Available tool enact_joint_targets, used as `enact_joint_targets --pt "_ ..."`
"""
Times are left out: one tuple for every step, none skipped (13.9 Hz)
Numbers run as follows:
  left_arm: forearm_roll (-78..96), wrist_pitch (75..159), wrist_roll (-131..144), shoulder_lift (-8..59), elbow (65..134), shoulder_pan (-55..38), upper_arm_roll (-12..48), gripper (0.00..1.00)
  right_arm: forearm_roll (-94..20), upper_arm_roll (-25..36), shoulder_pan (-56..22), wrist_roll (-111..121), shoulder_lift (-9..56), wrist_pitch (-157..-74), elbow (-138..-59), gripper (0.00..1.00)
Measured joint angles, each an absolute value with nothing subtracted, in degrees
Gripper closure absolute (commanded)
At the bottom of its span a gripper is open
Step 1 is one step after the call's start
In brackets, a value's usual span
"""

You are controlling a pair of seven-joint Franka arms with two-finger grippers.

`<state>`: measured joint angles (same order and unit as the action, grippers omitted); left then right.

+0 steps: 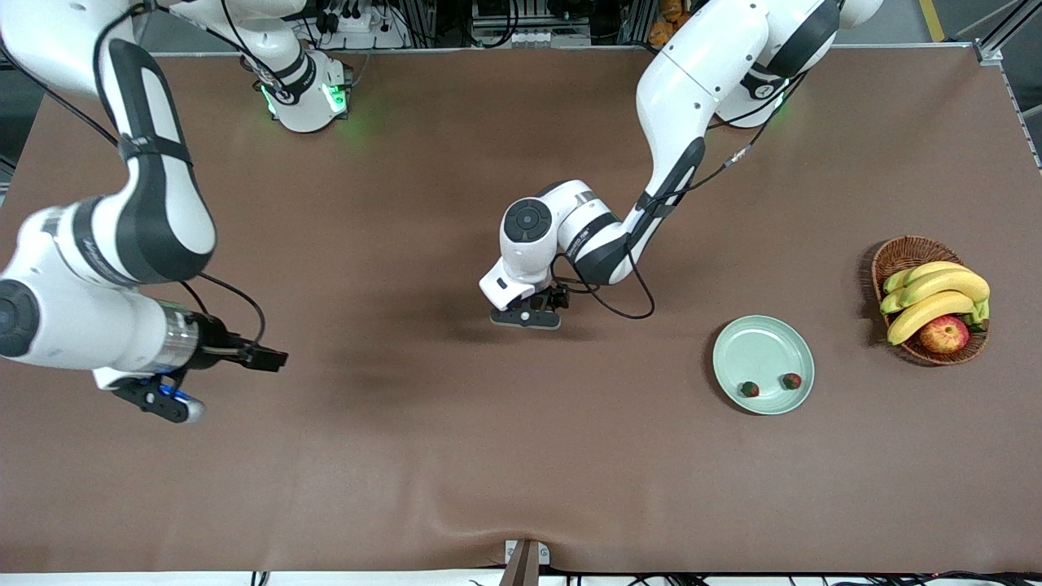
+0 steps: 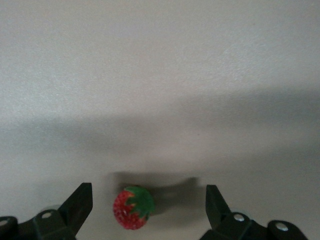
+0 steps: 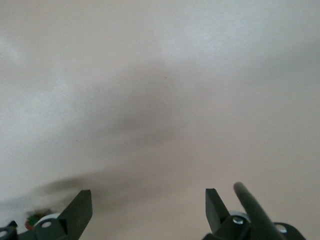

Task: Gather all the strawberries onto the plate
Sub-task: 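Grasp the third strawberry with the left gripper while the right gripper withdraws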

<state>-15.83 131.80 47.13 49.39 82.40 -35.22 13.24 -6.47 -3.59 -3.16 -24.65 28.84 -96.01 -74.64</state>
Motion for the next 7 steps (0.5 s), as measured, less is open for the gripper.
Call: enact_joint_targets --pt "-15.8 131.2 46.4 49.4 82.4 -35.1 13.1 0.0 -5.7 -3.4 -2.8 -22.3 27.3 -94.6 -74.6 0.0" --pt "-15.8 130.7 46.1 49.4 82.4 -35.1 13.1 0.0 -5.4 -3.1 -2.5 -20.3 25.5 -93.3 -74.6 0.0" --pt "-15.8 130.3 46.0 49.5 82.5 -35.0 13.1 0.0 -5.3 -2.5 -2.4 -19.0 23.8 -92.2 -74.6 0.0" --pt "-15.8 130.2 46.0 49.5 82.6 -35.1 13.1 0.0 -5.3 -2.0 -2.2 -17.9 22.2 -91.0 -74.6 0.0" --pt "-15.8 130.1 46.0 49.6 82.8 -35.1 13.1 0.0 -5.3 -1.7 -1.9 -16.4 20.4 -89.6 -74.6 0.0" --pt "-15.8 130.0 46.0 49.7 83.1 -35.1 13.1 0.0 -5.2 -1.6 -1.6 -14.6 18.9 -88.4 -74.7 0.0" --pt "-15.8 130.0 46.0 49.7 83.4 -35.1 13.1 0.0 -5.1 -1.5 -1.2 -13.1 17.4 -87.4 -74.8 0.0"
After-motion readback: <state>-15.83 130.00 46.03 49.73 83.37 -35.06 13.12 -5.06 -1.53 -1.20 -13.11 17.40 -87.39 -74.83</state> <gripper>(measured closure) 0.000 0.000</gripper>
